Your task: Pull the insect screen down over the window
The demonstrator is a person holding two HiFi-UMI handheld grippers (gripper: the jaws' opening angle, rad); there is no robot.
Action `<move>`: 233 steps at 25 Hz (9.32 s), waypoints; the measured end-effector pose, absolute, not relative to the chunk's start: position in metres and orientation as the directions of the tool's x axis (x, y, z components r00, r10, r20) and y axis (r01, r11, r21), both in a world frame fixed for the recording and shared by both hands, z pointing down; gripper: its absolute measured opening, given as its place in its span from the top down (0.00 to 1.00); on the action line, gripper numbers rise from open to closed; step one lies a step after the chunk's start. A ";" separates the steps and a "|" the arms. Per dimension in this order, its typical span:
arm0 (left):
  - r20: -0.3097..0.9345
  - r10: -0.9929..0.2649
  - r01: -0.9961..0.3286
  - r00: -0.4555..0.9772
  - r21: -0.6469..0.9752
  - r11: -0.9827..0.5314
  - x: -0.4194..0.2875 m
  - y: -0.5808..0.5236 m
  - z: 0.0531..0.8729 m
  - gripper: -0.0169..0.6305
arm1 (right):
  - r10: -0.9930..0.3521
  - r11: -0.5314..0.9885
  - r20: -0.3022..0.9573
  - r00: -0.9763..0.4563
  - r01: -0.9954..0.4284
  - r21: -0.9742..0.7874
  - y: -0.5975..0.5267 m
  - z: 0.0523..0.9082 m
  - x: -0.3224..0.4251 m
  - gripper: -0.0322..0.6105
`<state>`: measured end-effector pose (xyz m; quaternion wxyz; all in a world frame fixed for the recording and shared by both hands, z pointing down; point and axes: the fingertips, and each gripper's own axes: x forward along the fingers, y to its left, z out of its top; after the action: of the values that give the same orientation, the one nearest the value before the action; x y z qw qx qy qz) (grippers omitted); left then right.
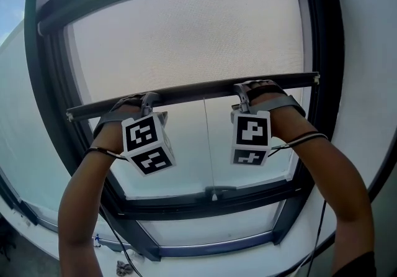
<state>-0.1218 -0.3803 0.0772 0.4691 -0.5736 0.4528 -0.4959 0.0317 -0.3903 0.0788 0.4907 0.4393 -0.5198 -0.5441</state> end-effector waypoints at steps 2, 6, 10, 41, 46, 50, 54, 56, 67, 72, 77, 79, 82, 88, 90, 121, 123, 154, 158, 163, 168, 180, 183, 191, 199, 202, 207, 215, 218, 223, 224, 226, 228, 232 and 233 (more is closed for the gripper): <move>0.145 -0.985 -0.040 0.089 -0.988 -0.149 -0.123 -0.378 0.079 0.80 | -0.991 0.033 0.043 -0.125 0.084 0.996 -0.387 0.081 0.032 0.68; 0.146 -0.986 -0.027 0.079 -0.988 -0.149 -0.125 -0.376 0.081 0.80 | -0.992 0.039 0.049 -0.118 0.089 0.995 -0.385 0.082 0.031 0.68; 0.167 -0.983 -0.033 0.081 -0.985 -0.170 -0.124 -0.377 0.086 0.80 | -0.991 0.050 0.061 -0.120 0.091 0.995 -0.385 0.086 0.031 0.68; 0.284 -0.954 -0.088 0.095 -0.952 -0.292 -0.124 -0.388 0.196 0.79 | -0.954 0.246 0.255 -0.155 0.075 0.966 -0.395 0.197 0.027 0.68; 0.330 -0.939 -0.074 0.099 -0.938 -0.338 -0.124 -0.386 0.246 0.80 | -0.953 0.250 0.258 -0.159 0.069 0.966 -0.393 0.248 0.028 0.68; 0.351 -0.933 -0.047 0.074 -0.934 -0.355 -0.124 -0.385 0.266 0.80 | -0.951 0.261 0.267 -0.154 0.059 0.964 -0.393 0.268 0.029 0.68; 0.385 -0.920 -0.056 0.079 -0.919 -0.390 -0.123 -0.382 0.263 0.80 | -0.943 0.286 0.292 -0.157 0.062 0.956 -0.390 0.263 0.029 0.68; 0.419 -0.904 -0.061 0.085 -0.903 -0.424 -0.124 -0.381 0.266 0.80 | -0.929 0.326 0.333 -0.160 0.069 0.943 -0.389 0.266 0.028 0.68; 0.469 -0.880 -0.092 0.079 -0.875 -0.475 -0.127 -0.383 0.273 0.80 | -0.911 0.370 0.376 -0.171 0.068 0.927 -0.389 0.270 0.023 0.68; 0.507 -0.858 -0.085 0.085 -0.854 -0.513 -0.125 -0.382 0.290 0.80 | -0.889 0.426 0.422 -0.179 0.020 0.905 -0.387 0.285 0.024 0.68; 0.544 -0.836 -0.062 0.070 -0.834 -0.548 -0.121 -0.381 0.361 0.80 | -0.877 0.454 0.438 -0.197 -0.039 0.890 -0.388 0.356 0.027 0.69; 0.541 -0.838 -0.071 0.072 -0.835 -0.546 -0.118 -0.380 0.374 0.80 | -0.884 0.442 0.428 -0.188 -0.043 0.896 -0.388 0.369 0.029 0.69; 0.537 -0.840 -0.081 0.074 -0.837 -0.542 -0.119 -0.379 0.381 0.80 | -0.895 0.418 0.411 -0.174 -0.006 0.908 -0.387 0.379 0.030 0.69; 0.591 -0.803 -0.106 0.082 -0.796 -0.596 -0.120 -0.378 0.423 0.80 | -0.860 0.486 0.480 -0.175 0.009 0.874 -0.385 0.421 0.029 0.69; 0.594 -0.800 -0.111 0.084 -0.792 -0.600 -0.118 -0.378 0.436 0.80 | -0.864 0.478 0.471 -0.176 0.001 0.878 -0.386 0.434 0.031 0.69; 0.582 -0.813 -0.078 0.033 -0.809 -0.583 -0.120 -0.382 0.448 0.80 | -0.935 0.281 0.218 -0.281 -0.210 0.936 -0.368 0.417 0.022 0.68; 0.585 -0.810 -0.088 0.038 -0.805 -0.586 -0.119 -0.381 0.448 0.80 | -0.930 0.300 0.201 -0.309 -0.318 0.899 -0.359 0.412 0.015 0.68; 0.638 -0.764 -0.143 0.100 -0.750 -0.646 -0.115 -0.381 0.446 0.80 | -0.844 0.443 0.371 -0.387 -0.893 0.076 -0.400 0.492 -0.022 0.83; 0.642 -0.760 -0.146 0.103 -0.746 -0.650 -0.115 -0.381 0.445 0.80 | -0.849 0.443 0.356 -0.390 -0.893 0.078 -0.401 0.491 -0.021 0.85; 0.643 -0.759 -0.148 0.102 -0.745 -0.651 -0.115 -0.381 0.445 0.80 | -0.846 0.451 0.356 -0.396 -0.889 0.082 -0.398 0.488 -0.025 0.86; 0.649 -0.752 -0.152 0.115 -0.737 -0.659 -0.116 -0.381 0.446 0.80 | -0.849 0.450 0.349 -0.396 -0.889 0.087 -0.398 0.488 -0.024 0.86; 0.661 -0.742 -0.153 0.112 -0.726 -0.670 -0.117 -0.380 0.446 0.80 | -0.865 0.440 0.291 -0.408 -0.897 0.052 -0.361 0.466 0.000 0.86; 0.663 -0.741 -0.156 0.112 -0.724 -0.672 -0.116 -0.381 0.445 0.80 | -0.863 0.443 0.291 -0.413 -0.896 0.043 -0.341 0.467 0.010 0.86; 0.660 -0.744 -0.154 0.108 -0.728 -0.668 -0.117 -0.381 0.445 0.80 | -0.835 0.475 0.360 -0.417 -0.876 0.087 -0.287 0.517 0.018 0.86; 0.661 -0.743 -0.159 0.110 -0.726 -0.669 -0.117 -0.380 0.445 0.80 | -0.745 0.492 0.510 -0.429 -0.871 -0.013 -0.271 0.611 0.010 0.86; 0.658 -0.746 -0.160 0.106 -0.729 -0.665 -0.117 -0.382 0.443 0.80 | -0.725 0.499 0.546 -0.419 -0.867 -0.003 -0.280 0.641 0.002 0.86; 0.657 -0.745 -0.161 0.115 -0.728 -0.666 -0.115 -0.380 0.445 0.80 | -0.691 0.515 0.604 -0.396 -0.857 0.028 -0.295 0.689 -0.003 0.86; 0.650 -0.756 -0.143 0.068 -0.744 -0.653 -0.116 -0.382 0.444 0.80 | -0.643 0.578 0.673 -0.365 -0.808 0.113 -0.321 0.753 -0.011 0.86; 0.647 -0.759 -0.146 0.073 -0.746 -0.650 -0.116 -0.381 0.444 0.80 | -0.622 0.597 0.691 -0.368 -0.794 0.115 -0.324 0.761 -0.015 0.86; 0.656 -0.751 -0.153 0.074 -0.737 -0.658 -0.117 -0.380 0.445 0.80 | -0.597 0.659 0.684 -0.419 -0.743 0.119 -0.318 0.754 -0.023 0.74; 0.656 -0.751 -0.155 0.074 -0.736 -0.659 -0.117 -0.381 0.445 0.80 | -0.608 0.655 0.668 -0.429 -0.746 0.118 -0.318 0.748 -0.021 0.74; 0.657 -0.751 -0.154 0.069 -0.736 -0.659 -0.116 -0.383 0.444 0.80 | -0.646 0.637 0.621 -0.444 -0.762 0.117 -0.318 0.730 -0.017 0.74; 0.660 -0.749 -0.149 0.064 -0.736 -0.661 -0.116 -0.384 0.444 0.80 | -0.672 0.621 0.582 -0.458 -0.777 0.104 -0.311 0.710 -0.013 0.74; 0.648 -0.758 -0.158 0.071 -0.743 -0.650 -0.114 -0.382 0.445 0.80 | -0.687 0.624 0.548 -0.477 -0.774 0.108 -0.297 0.660 0.003 0.74; 0.647 -0.759 -0.159 0.072 -0.744 -0.649 -0.112 -0.381 0.445 0.80 | -0.690 0.627 0.544 -0.476 -0.770 0.121 -0.297 0.647 0.008 0.74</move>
<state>-0.1125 -0.3815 0.4454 0.2526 -0.6873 0.3339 -0.5936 0.0081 -0.2968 0.6466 0.2830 0.4262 -0.8563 0.0701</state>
